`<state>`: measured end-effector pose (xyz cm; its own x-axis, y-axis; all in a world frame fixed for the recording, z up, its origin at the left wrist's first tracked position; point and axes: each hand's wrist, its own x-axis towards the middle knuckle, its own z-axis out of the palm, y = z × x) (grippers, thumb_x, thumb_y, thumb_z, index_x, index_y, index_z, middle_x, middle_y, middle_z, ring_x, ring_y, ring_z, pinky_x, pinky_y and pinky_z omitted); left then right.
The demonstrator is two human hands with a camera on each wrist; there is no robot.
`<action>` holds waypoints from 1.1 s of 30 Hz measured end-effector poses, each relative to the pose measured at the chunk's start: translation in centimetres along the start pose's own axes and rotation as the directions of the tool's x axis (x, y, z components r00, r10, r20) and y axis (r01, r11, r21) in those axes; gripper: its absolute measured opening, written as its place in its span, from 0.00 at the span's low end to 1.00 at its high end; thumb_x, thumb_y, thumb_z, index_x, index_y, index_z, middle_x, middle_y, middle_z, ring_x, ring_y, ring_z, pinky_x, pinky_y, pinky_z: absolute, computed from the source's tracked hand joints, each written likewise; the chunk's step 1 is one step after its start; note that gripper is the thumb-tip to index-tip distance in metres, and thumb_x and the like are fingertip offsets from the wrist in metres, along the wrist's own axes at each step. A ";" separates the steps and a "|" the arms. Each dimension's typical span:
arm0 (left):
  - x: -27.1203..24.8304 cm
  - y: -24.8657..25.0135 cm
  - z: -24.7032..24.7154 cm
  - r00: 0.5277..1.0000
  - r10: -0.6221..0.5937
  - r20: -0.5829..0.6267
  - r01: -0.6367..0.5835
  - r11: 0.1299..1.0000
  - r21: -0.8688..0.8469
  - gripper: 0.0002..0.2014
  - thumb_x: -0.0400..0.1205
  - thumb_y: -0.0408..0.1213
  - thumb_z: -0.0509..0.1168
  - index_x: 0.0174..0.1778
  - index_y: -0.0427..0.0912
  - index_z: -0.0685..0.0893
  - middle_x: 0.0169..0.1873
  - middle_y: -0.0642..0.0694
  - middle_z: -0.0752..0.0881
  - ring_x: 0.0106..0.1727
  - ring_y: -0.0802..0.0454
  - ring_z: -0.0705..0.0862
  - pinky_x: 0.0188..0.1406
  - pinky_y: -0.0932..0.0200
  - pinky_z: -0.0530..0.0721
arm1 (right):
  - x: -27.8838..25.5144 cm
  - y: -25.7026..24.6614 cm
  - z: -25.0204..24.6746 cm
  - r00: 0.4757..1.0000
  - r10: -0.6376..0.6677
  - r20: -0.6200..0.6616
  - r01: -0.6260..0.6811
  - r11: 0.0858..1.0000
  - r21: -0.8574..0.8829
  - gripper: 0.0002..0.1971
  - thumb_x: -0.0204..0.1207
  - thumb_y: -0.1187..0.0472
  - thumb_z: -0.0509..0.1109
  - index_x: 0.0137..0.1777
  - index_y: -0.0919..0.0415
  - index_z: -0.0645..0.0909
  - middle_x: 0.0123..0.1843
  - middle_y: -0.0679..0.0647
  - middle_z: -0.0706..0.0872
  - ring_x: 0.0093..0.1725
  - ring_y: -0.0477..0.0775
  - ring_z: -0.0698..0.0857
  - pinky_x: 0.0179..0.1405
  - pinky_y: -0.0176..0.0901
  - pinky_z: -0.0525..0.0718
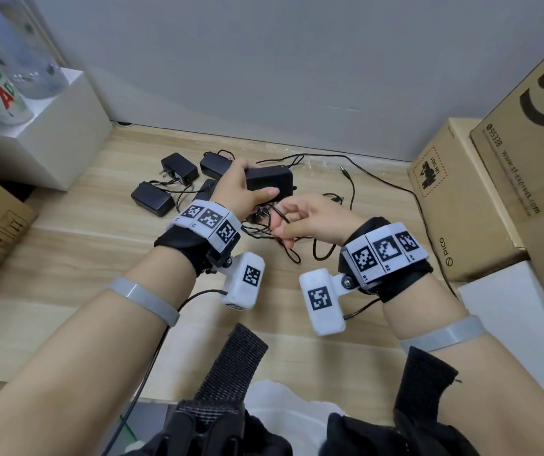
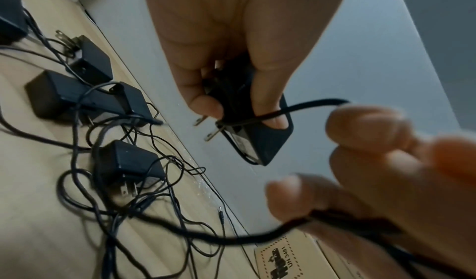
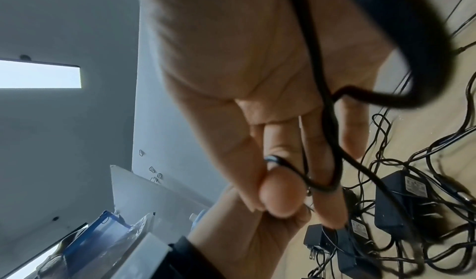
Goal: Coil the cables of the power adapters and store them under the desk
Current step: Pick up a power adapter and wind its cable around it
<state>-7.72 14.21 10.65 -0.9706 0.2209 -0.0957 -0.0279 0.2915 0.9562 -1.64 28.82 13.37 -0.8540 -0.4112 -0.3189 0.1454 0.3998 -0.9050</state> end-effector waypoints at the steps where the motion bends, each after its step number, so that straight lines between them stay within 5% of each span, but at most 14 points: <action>1: 0.0 -0.2 0.0 1.000 0.007 -0.003 -0.007 1.000 0.022 0.18 0.74 0.33 0.73 0.52 0.44 0.71 0.39 0.54 0.77 0.39 0.54 0.80 0.39 0.58 0.82 | -0.2 -0.1 0.0 0.999 0.005 0.039 -0.005 1.000 0.004 0.11 0.74 0.76 0.64 0.40 0.58 0.76 0.33 0.56 0.81 0.30 0.44 0.81 0.41 0.37 0.78; 5: 0.4 -0.8 -0.3 0.998 0.057 -0.041 -0.051 0.990 0.131 0.19 0.72 0.33 0.75 0.51 0.45 0.72 0.39 0.56 0.77 0.40 0.58 0.78 0.38 0.74 0.78 | -0.9 -0.6 0.9 0.972 0.009 0.233 -0.004 1.000 -0.023 0.11 0.68 0.71 0.65 0.45 0.55 0.72 0.32 0.49 0.79 0.33 0.48 0.83 0.27 0.33 0.74; 7: 0.6 -1.3 -0.6 0.997 0.053 -0.052 -0.045 0.987 0.153 0.19 0.71 0.32 0.75 0.50 0.45 0.73 0.39 0.55 0.77 0.41 0.55 0.79 0.42 0.69 0.79 | -1.1 -0.8 0.8 0.980 -0.012 0.198 0.008 1.000 0.020 0.10 0.75 0.73 0.64 0.45 0.57 0.72 0.29 0.50 0.77 0.25 0.42 0.80 0.23 0.30 0.72; 9: 0.6 -1.9 -0.8 0.999 0.031 -0.020 -0.028 0.987 0.158 0.18 0.70 0.30 0.75 0.49 0.45 0.74 0.39 0.53 0.79 0.42 0.52 0.80 0.38 0.64 0.80 | -1.1 -0.8 0.4 0.998 -0.026 0.055 0.021 0.996 0.092 0.08 0.79 0.71 0.62 0.43 0.58 0.73 0.26 0.46 0.75 0.22 0.38 0.74 0.21 0.26 0.70; 12: 0.3 -2.0 -0.8 0.997 -0.015 0.079 0.003 0.989 0.149 0.20 0.68 0.28 0.77 0.48 0.44 0.76 0.36 0.54 0.80 0.36 0.57 0.79 0.26 0.73 0.77 | -0.7 -0.9 -0.7 0.974 -0.056 -0.218 0.073 0.995 0.070 0.10 0.79 0.68 0.64 0.37 0.55 0.76 0.27 0.47 0.75 0.23 0.38 0.70 0.21 0.25 0.66; 17: -0.2 -1.1 -0.7 0.942 -0.080 0.326 0.084 0.996 0.000 0.18 0.65 0.23 0.77 0.44 0.43 0.80 0.32 0.49 0.84 0.28 0.54 0.81 0.25 0.62 0.80 | -0.6 -0.6 -2.5 0.813 -0.134 -0.566 0.097 0.991 -0.096 0.10 0.76 0.62 0.69 0.33 0.51 0.82 0.29 0.40 0.83 0.22 0.33 0.76 0.25 0.23 0.71; 21: -0.6 -0.9 -0.8 0.828 -0.011 0.561 0.141 0.972 -0.190 0.28 0.55 0.40 0.83 0.49 0.42 0.82 0.34 0.45 0.87 0.28 0.50 0.81 0.27 0.61 0.80 | -0.2 0.6 -3.5 0.711 -0.112 -0.694 0.056 0.993 -0.103 0.07 0.73 0.61 0.72 0.34 0.51 0.84 0.32 0.39 0.84 0.35 0.36 0.80 0.44 0.33 0.77; 23: -0.8 -0.2 -0.6 0.801 0.060 0.595 0.200 0.911 -0.361 0.39 0.51 0.49 0.85 0.55 0.39 0.80 0.38 0.46 0.88 0.32 0.53 0.84 0.25 0.65 0.81 | -0.2 1.1 -3.4 0.728 -0.147 -0.669 0.007 0.978 -0.207 0.08 0.76 0.61 0.68 0.37 0.51 0.84 0.34 0.40 0.84 0.40 0.42 0.81 0.49 0.40 0.77; 27: -0.6 1.3 0.1 0.842 0.123 0.525 0.248 0.777 -0.579 0.38 0.52 0.49 0.84 0.53 0.36 0.78 0.37 0.46 0.88 0.32 0.54 0.83 0.23 0.66 0.79 | 0.6 2.2 -2.4 0.802 -0.114 -0.587 -0.150 0.912 -0.381 0.10 0.78 0.60 0.59 0.43 0.51 0.82 0.42 0.52 0.85 0.48 0.60 0.83 0.51 0.51 0.81; 30: -0.5 2.0 0.9 0.922 0.034 0.386 0.246 0.718 -0.652 0.23 0.63 0.38 0.81 0.48 0.36 0.79 0.35 0.44 0.85 0.28 0.54 0.80 0.20 0.67 0.77 | 0.9 1.8 -1.4 0.841 -0.024 -0.540 -0.181 0.928 -0.325 0.10 0.75 0.51 0.55 0.41 0.50 0.78 0.34 0.54 0.81 0.36 0.59 0.80 0.43 0.50 0.80; 32: -0.7 2.7 1.3 0.950 -0.021 0.311 0.230 0.719 -0.656 0.04 0.79 0.33 0.66 0.47 0.37 0.78 0.36 0.43 0.80 0.29 0.54 0.76 0.20 0.69 0.75 | 0.8 1.7 -0.7 0.882 0.006 -0.470 -0.177 0.931 -0.321 0.13 0.81 0.53 0.55 0.38 0.52 0.77 0.28 0.50 0.76 0.31 0.53 0.75 0.40 0.47 0.74; 33: -0.6 2.8 1.4 0.960 -0.038 0.277 0.214 0.736 -0.642 0.03 0.83 0.32 0.61 0.46 0.37 0.78 0.36 0.44 0.78 0.30 0.54 0.74 0.20 0.69 0.74 | 0.8 1.8 -0.4 0.898 0.008 -0.440 -0.169 0.930 -0.328 0.15 0.82 0.54 0.55 0.36 0.52 0.76 0.27 0.49 0.75 0.30 0.52 0.74 0.41 0.47 0.74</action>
<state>-6.91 16.16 13.01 -0.8644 0.4593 -0.2047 -0.3821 -0.3352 0.8612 -2.25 29.55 11.66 -0.9854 -0.0059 -0.1702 0.1158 0.7096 -0.6951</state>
